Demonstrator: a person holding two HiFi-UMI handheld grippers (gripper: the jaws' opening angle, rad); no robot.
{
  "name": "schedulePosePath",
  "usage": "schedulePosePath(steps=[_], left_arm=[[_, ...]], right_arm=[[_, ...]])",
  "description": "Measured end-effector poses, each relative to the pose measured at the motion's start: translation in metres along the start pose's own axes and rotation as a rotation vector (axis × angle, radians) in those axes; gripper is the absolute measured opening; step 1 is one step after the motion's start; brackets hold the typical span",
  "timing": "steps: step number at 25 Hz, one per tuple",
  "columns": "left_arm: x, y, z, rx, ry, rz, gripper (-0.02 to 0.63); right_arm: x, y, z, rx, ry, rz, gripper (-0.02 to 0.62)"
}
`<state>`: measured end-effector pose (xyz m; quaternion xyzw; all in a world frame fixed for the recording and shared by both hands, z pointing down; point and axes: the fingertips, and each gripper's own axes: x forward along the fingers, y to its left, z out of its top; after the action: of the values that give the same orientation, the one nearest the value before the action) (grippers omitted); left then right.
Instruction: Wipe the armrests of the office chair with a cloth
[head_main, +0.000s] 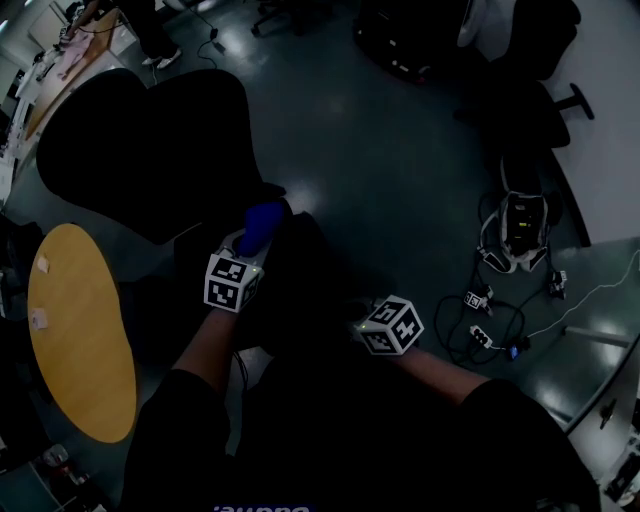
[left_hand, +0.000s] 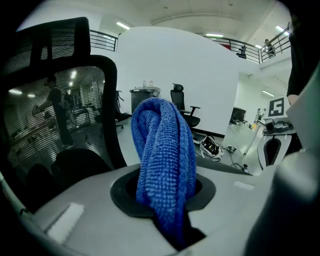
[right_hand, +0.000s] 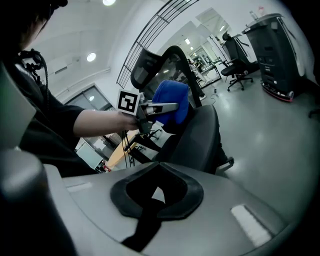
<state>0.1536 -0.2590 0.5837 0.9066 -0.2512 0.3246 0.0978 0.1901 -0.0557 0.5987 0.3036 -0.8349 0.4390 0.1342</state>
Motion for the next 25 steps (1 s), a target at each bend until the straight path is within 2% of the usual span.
schedulePosePath(steps=[12, 25], left_arm=[[0.049, -0.005, -0.017, 0.105, 0.103, -0.046, 0.110], [0.047, -0.019, -0.022, 0.114, 0.109, -0.053, 0.109]], right_arm=[[0.006, -0.013, -0.020, 0.047, 0.033, -0.007, 0.005], [0.013, -0.012, -0.022, 0.074, 0.022, 0.028, 0.003]])
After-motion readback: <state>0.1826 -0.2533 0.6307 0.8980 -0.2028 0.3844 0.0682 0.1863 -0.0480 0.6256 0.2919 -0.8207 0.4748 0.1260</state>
